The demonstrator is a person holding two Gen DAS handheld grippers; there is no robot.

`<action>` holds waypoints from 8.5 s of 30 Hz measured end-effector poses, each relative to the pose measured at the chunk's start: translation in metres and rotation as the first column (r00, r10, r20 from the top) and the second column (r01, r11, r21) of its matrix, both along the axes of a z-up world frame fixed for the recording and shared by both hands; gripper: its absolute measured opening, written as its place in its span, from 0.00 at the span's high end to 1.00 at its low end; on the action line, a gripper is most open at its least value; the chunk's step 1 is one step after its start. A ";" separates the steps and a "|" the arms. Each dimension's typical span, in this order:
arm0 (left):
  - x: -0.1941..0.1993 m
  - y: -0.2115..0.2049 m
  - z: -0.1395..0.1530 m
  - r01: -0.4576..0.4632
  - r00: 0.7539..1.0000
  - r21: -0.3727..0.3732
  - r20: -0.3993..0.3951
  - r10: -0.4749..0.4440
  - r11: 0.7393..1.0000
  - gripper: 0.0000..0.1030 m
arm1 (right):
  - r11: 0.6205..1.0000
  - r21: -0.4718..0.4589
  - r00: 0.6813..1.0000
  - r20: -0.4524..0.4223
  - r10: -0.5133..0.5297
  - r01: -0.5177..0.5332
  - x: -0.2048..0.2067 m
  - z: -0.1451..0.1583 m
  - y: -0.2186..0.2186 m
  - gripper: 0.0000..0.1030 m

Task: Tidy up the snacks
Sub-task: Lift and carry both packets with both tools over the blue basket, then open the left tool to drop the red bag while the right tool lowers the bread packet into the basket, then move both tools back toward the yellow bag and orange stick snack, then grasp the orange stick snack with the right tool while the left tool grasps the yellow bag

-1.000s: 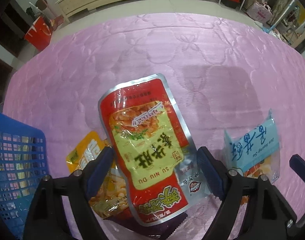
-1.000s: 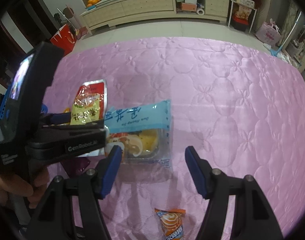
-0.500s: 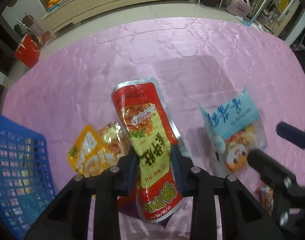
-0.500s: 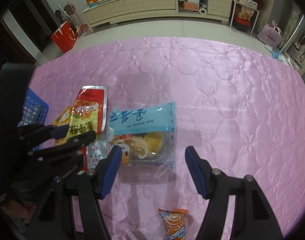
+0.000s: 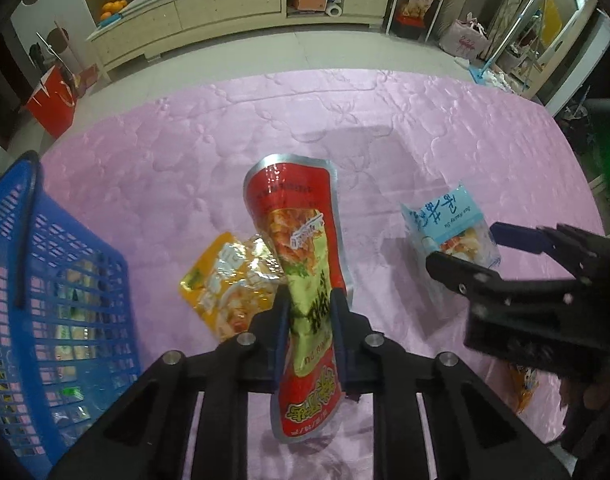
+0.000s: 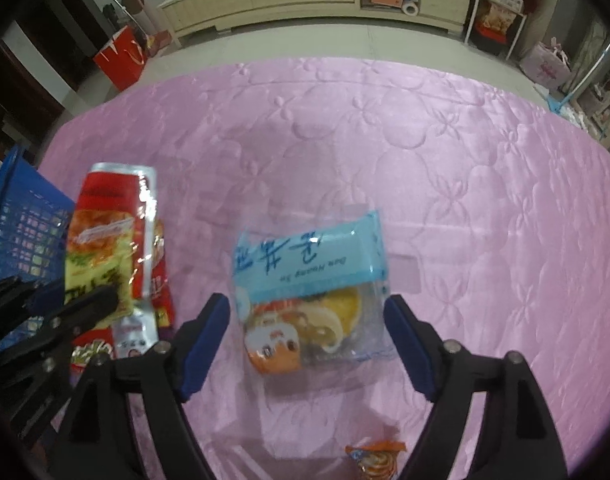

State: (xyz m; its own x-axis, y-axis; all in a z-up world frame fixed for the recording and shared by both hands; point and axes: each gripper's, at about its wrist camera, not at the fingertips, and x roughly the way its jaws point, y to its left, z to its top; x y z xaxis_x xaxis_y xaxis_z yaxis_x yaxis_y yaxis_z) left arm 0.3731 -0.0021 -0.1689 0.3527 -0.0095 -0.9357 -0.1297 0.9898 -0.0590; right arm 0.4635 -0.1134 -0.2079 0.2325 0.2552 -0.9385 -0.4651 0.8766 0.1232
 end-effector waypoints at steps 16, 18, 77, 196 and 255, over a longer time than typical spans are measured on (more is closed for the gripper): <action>-0.002 0.012 0.002 0.031 1.000 -0.032 0.004 -0.031 0.999 0.84 | 0.995 -0.097 0.999 0.005 0.039 -0.039 0.000 -0.012 0.010 0.29; -0.005 0.010 0.003 0.033 0.999 -0.028 0.009 -0.033 0.999 0.84 | 0.996 -0.077 0.999 -0.008 0.050 -0.050 -0.010 -0.011 0.007 0.30; -0.149 0.154 0.079 -0.104 0.989 -0.026 0.099 0.106 0.994 0.84 | 0.968 0.047 0.967 0.077 0.241 -0.245 -0.178 0.096 0.142 0.29; -0.196 0.007 0.122 0.121 0.975 -0.022 0.189 -0.114 0.992 0.20 | 0.996 0.057 0.996 0.063 -0.067 0.063 -0.189 0.141 -0.059 0.11; -0.014 0.038 -0.005 -0.158 0.985 -0.025 -0.071 0.156 0.987 0.20 | 0.989 0.060 0.991 0.006 0.132 -0.132 -0.056 0.025 -0.047 0.84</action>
State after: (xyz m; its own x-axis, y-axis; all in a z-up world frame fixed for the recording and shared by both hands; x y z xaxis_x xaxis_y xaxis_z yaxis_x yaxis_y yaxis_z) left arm 0.3593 0.0355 -0.1736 0.2868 0.0124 -0.9579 -0.2879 0.9548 -0.0738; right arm 0.4079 -0.1607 -0.1834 0.1951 0.3400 -0.9199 -0.5765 0.7986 0.1729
